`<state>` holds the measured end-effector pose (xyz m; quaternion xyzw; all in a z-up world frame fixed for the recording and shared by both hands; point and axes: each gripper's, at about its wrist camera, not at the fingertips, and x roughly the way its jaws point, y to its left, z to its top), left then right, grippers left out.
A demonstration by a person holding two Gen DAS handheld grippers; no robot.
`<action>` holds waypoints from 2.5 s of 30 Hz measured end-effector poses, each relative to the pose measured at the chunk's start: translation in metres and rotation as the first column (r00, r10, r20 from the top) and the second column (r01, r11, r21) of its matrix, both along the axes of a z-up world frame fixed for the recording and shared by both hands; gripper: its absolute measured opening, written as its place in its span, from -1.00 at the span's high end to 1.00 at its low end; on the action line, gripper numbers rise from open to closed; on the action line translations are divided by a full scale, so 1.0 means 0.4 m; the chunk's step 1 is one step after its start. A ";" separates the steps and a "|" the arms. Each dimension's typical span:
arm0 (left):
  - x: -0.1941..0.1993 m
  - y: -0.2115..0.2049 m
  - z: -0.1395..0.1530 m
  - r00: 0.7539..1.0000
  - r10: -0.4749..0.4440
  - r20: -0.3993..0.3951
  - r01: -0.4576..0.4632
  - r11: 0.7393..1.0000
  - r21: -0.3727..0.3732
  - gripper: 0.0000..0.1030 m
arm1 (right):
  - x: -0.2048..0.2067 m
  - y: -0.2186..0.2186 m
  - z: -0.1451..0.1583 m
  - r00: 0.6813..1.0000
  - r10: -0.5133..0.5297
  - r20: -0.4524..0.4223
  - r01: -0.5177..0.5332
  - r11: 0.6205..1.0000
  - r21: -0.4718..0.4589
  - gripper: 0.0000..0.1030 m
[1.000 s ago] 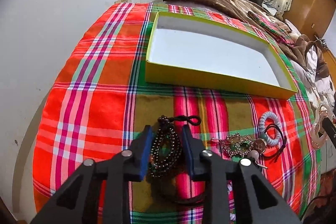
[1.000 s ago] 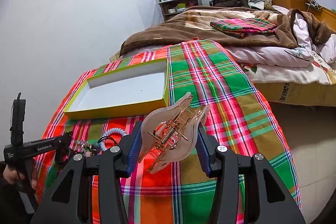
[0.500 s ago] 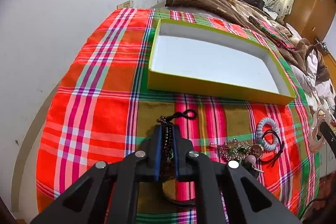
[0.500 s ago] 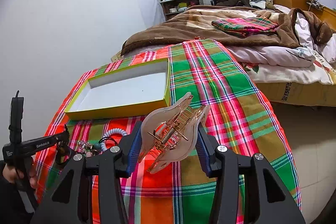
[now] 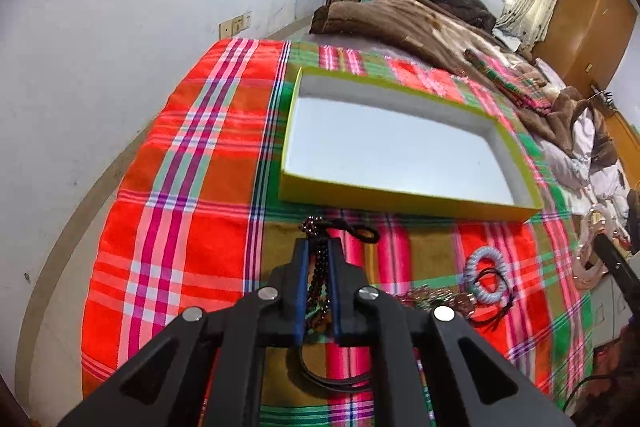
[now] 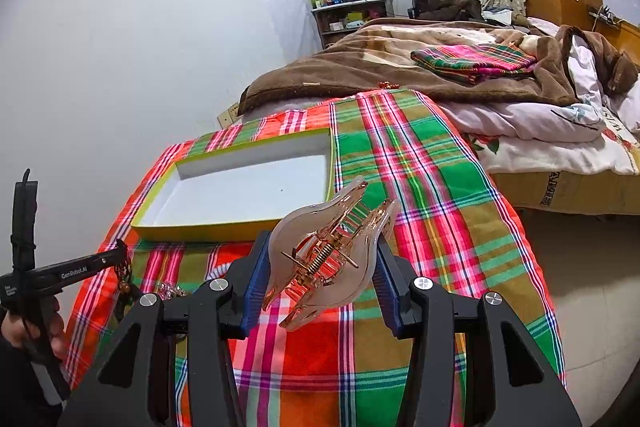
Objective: Organize jewelry
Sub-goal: 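Carry the claw and beaded bracelet into the yellow box and open both grippers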
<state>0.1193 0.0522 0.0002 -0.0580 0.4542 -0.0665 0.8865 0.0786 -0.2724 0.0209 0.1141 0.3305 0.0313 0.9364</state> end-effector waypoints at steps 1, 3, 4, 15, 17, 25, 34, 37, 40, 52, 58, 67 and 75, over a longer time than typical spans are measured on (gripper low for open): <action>-0.002 0.001 0.010 1.000 0.000 0.012 0.000 1.000 -0.005 0.81 | 0.001 0.001 0.004 1.000 0.001 0.004 -0.001 1.000 -0.001 0.06; -0.003 0.003 0.027 1.000 -0.006 0.030 0.007 1.000 -0.015 0.81 | 0.002 0.001 0.013 1.000 0.002 0.012 -0.002 1.000 -0.001 0.06; -0.004 0.004 0.036 0.999 -0.006 0.037 0.007 1.000 -0.026 0.81 | 0.003 0.001 0.016 1.000 0.003 0.016 -0.003 1.000 -0.001 0.06; 0.059 -0.002 0.083 0.997 -0.015 0.071 0.019 0.998 -0.057 0.81 | 0.057 0.027 0.048 0.998 0.053 0.032 -0.053 0.999 -0.011 0.06; 0.072 -0.004 0.089 0.997 -0.014 0.082 0.019 0.998 -0.059 0.81 | 0.082 0.032 0.054 0.997 0.070 0.031 -0.070 0.997 -0.011 0.06; 0.164 -0.020 0.091 0.995 -0.034 0.090 0.041 0.996 -0.083 0.81 | 0.211 0.052 0.035 0.992 0.123 -0.024 -0.123 0.992 -0.005 0.06; 0.281 -0.031 0.050 0.997 -0.043 0.057 0.049 0.992 -0.113 0.81 | 0.353 0.064 -0.013 0.984 0.149 -0.097 -0.154 0.987 -0.046 0.06; 0.315 -0.038 0.032 0.998 -0.049 0.041 0.054 0.992 -0.116 0.81 | 0.391 0.069 -0.032 0.980 0.157 -0.125 -0.165 0.985 -0.054 0.06; 0.345 -0.045 0.013 0.998 -0.052 0.020 0.054 0.993 -0.109 0.81 | 0.422 0.070 -0.050 0.974 0.168 -0.152 -0.177 0.983 -0.048 0.06; 0.397 -0.055 -0.040 0.998 -0.050 -0.026 0.047 0.994 -0.097 0.81 | 0.485 0.084 -0.089 0.959 0.196 -0.204 -0.211 0.976 -0.056 0.06; 0.398 -0.053 -0.059 0.998 -0.045 -0.042 0.041 0.995 -0.088 0.81 | 0.495 0.088 -0.096 0.957 0.203 -0.206 -0.220 0.973 -0.066 0.07; 0.397 -0.050 -0.069 0.998 -0.033 -0.051 0.029 0.996 -0.079 0.79 | 0.497 0.099 -0.098 0.962 0.200 -0.186 -0.220 0.971 -0.095 0.07; 0.379 -0.051 -0.057 0.999 -0.028 -0.030 0.027 0.999 -0.031 0.34 | 0.485 0.099 -0.096 0.969 0.190 -0.161 -0.207 0.973 -0.101 -0.04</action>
